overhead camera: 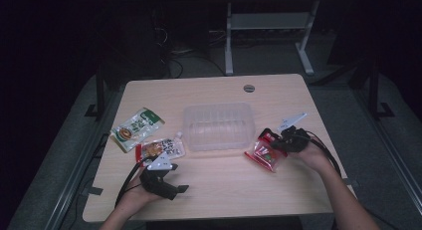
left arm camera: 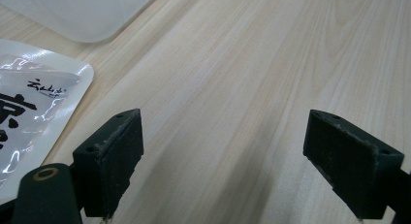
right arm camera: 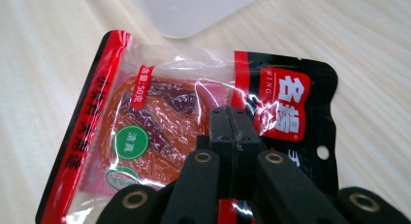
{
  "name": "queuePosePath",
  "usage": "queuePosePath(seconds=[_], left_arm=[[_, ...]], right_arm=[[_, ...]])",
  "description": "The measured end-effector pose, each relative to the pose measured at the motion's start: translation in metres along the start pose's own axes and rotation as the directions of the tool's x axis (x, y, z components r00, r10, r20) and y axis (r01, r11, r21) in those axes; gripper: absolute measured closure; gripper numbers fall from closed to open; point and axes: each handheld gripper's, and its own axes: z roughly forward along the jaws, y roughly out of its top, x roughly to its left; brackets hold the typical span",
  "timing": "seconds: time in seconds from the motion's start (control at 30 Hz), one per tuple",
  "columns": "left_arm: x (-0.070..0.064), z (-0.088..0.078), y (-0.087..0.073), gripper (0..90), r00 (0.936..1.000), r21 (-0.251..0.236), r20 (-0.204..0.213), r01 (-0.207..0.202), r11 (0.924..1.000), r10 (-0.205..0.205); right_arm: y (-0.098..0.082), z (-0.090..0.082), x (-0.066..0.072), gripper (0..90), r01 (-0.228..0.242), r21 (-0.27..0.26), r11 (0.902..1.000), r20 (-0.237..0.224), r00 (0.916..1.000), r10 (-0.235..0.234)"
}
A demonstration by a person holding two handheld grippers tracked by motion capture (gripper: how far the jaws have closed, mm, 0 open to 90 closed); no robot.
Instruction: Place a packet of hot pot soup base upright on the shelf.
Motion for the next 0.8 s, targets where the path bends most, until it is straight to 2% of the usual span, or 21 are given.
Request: queuePosePath(seconds=[0.13, 0.17, 0.3, 0.33, 0.43, 0.47, 0.53, 0.63, 0.7, 0.73, 0.8], left_arm=[[0.000, 0.000, 0.000, 13.8, 1.0000, 0.000, 0.001, 0.001, 1.0000, -0.001], [0.000, 0.000, 0.000, 13.8, 1.0000, 0.000, 0.002, 0.002, 1.0000, -0.002], [0.000, 0.001, 0.000, 13.8, 1.0000, 0.004, 0.004, 0.003, 1.0000, -0.003], [0.000, 0.001, 0.001, 13.8, 1.0000, 0.003, 0.006, 0.007, 1.0000, -0.007], [0.000, 0.002, 0.001, 13.8, 1.0000, 0.004, 0.008, -0.001, 1.0000, 0.001], [-0.001, 0.003, 0.002, 13.8, 1.0000, 0.002, 0.009, 0.001, 1.0000, -0.001], [-0.002, 0.003, 0.002, 13.8, 0.9999, 0.007, 0.011, -0.006, 1.0000, 0.006], [-0.002, 0.003, 0.002, 13.8, 0.9999, 0.012, 0.015, -0.008, 0.9999, 0.008], [-0.003, 0.003, 0.002, 13.8, 0.9999, 0.005, 0.016, -0.003, 1.0000, 0.003], [-0.003, 0.003, 0.002, 13.8, 0.9999, 0.004, 0.017, -0.001, 1.0000, 0.001], [-0.002, 0.003, 0.002, 13.8, 0.9999, 0.006, 0.016, -0.005, 1.0000, 0.005]], right_arm=[[0.003, 0.001, 0.006, 89.8, 0.017, 0.011, 0.9998, -0.020, 0.9997, -0.017], [0.005, 0.002, 0.012, 89.9, 0.032, 0.022, 0.9992, -0.030, 0.9991, -0.031], [0.006, 0.003, 0.019, 89.8, 0.062, 0.030, 0.9976, -0.036, 0.9975, -0.061], [0.007, 0.004, 0.027, 89.9, 0.084, 0.029, 0.9961, -0.045, 0.9956, -0.083], [0.008, 0.005, 0.031, 89.9, 0.096, 0.026, 0.9950, -0.065, 0.9934, -0.094], [0.010, 0.007, 0.036, 89.9, 0.117, 0.026, 0.9928, -0.076, 0.9905, -0.114], [0.011, 0.007, 0.037, 89.8, 0.116, 0.028, 0.9928, -0.082, 0.9902, -0.113], [0.013, 0.010, 0.043, 89.8, 0.135, 0.022, 0.9906, -0.105, 0.9857, -0.132], [0.016, 0.013, 0.047, 89.9, 0.167, 0.019, 0.9858, -0.124, 0.9787, -0.163], [0.016, 0.013, 0.047, 89.9, 0.167, 0.019, 0.9858, -0.124, 0.9787, -0.163], [0.021, 0.017, 0.056, 89.8, 0.187, 0.014, 0.9823, -0.151, 0.9716, -0.183]])
